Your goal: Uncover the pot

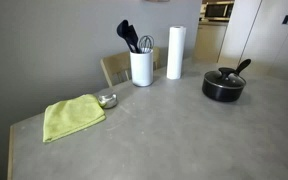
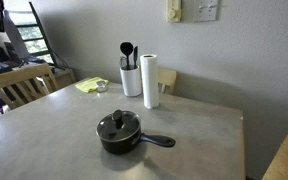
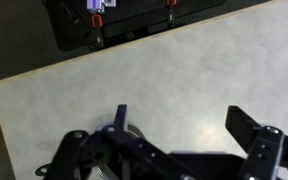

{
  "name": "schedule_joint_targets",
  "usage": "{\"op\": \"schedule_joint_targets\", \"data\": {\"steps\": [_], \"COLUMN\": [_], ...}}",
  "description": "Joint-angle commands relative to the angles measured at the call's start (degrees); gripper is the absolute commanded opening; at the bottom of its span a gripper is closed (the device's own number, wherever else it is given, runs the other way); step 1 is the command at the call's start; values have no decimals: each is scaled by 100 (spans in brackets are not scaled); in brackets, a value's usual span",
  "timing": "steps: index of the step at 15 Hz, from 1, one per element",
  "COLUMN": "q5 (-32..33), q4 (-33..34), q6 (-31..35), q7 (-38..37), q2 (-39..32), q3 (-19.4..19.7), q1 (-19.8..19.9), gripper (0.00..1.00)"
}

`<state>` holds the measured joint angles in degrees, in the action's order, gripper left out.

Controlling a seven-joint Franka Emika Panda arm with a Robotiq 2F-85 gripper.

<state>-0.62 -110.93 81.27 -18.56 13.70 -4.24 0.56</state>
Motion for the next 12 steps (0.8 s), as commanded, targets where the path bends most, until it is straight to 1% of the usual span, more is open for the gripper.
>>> {"op": "schedule_joint_targets", "data": {"steps": [1, 7, 9, 10, 11, 12], "q5": [4, 511, 706, 809, 654, 675], "q4": [12, -57, -89, -87, -84, -92], "q6": [-11, -305, -509, -563, -417, -426], "q7": [-3, 1576, 2339, 2600, 2082, 2174], "q2": [-6, -72, -182, -236, -86, -116], "q3": [23, 348, 546, 628, 522, 577], "q1": [-25, 36, 57, 73, 12, 26], "gripper": [100, 100, 100, 100, 100, 100]}}
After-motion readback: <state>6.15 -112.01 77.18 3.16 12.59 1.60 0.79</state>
